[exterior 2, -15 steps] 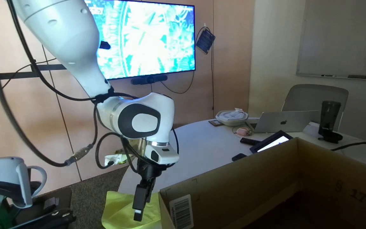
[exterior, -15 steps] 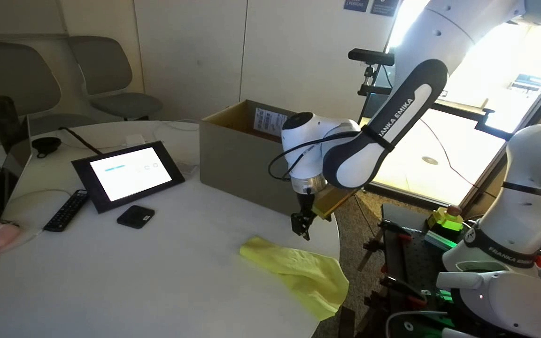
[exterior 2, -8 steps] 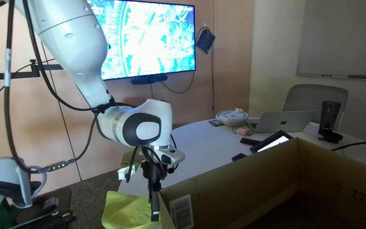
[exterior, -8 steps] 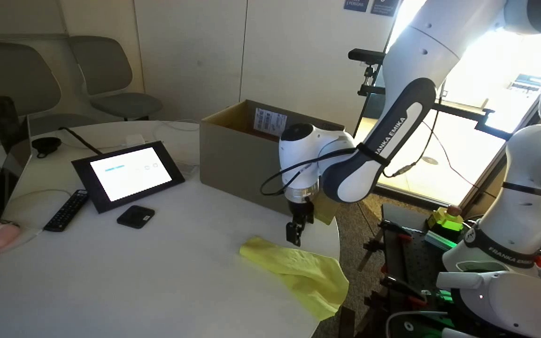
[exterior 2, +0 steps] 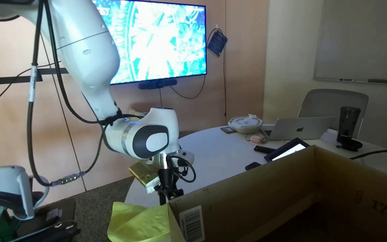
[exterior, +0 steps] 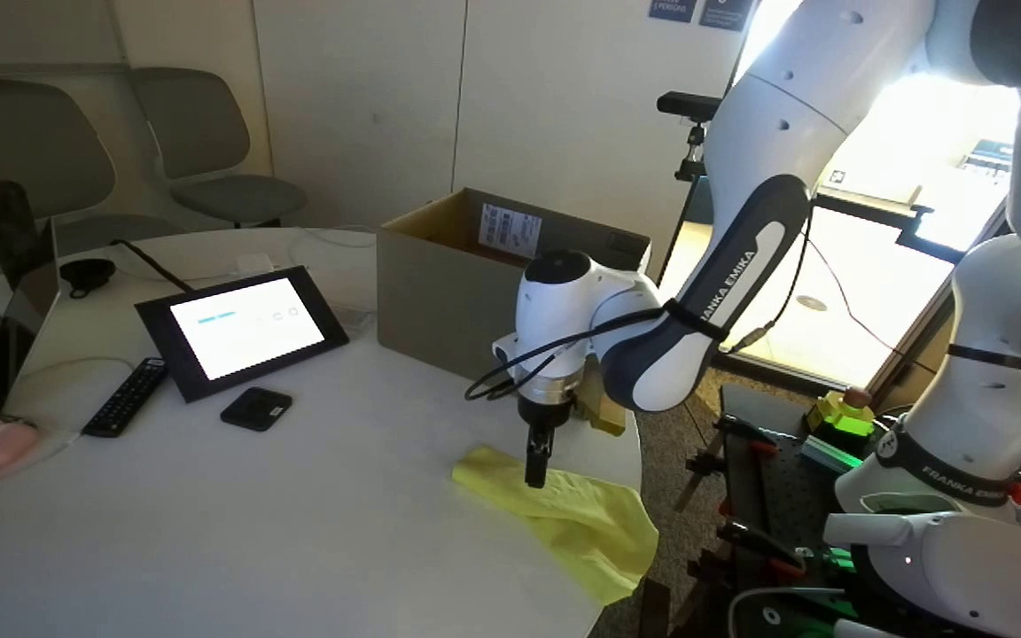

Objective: Put the marker on the towel, fold the towel then put it in the box

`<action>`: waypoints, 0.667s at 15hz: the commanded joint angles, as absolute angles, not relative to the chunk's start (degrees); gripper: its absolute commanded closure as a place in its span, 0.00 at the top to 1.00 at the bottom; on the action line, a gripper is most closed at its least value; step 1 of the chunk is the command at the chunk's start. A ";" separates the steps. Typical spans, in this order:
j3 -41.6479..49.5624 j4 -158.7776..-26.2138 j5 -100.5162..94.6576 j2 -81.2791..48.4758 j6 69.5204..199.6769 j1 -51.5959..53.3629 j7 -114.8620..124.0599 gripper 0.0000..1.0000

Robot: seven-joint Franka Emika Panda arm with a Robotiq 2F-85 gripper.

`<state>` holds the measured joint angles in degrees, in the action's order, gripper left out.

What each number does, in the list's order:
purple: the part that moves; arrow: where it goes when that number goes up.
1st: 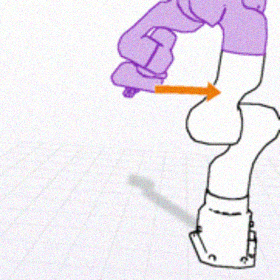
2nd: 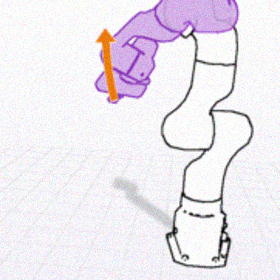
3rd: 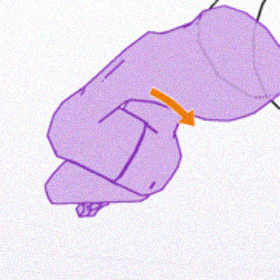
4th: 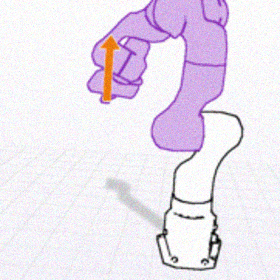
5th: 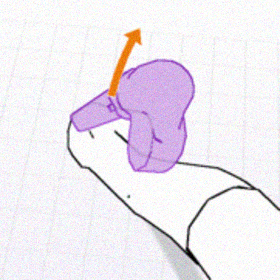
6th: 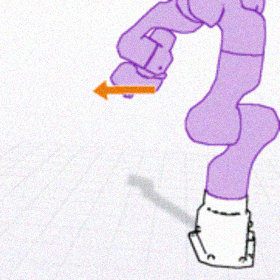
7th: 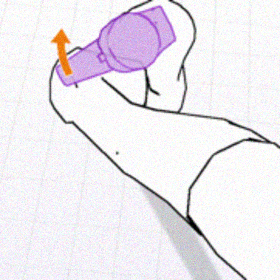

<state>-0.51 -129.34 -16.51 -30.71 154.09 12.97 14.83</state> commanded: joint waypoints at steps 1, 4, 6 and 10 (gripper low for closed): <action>-3.38 -127.82 -15.32 -33.76 159.62 10.46 3.89 1.00; -8.72 -127.90 -12.70 -35.74 161.70 5.27 -7.28 1.00; -13.16 -127.58 -10.47 -37.13 160.54 0.73 -15.17 1.00; -14.96 -126.81 -8.68 -39.12 157.71 -2.57 -21.35 1.00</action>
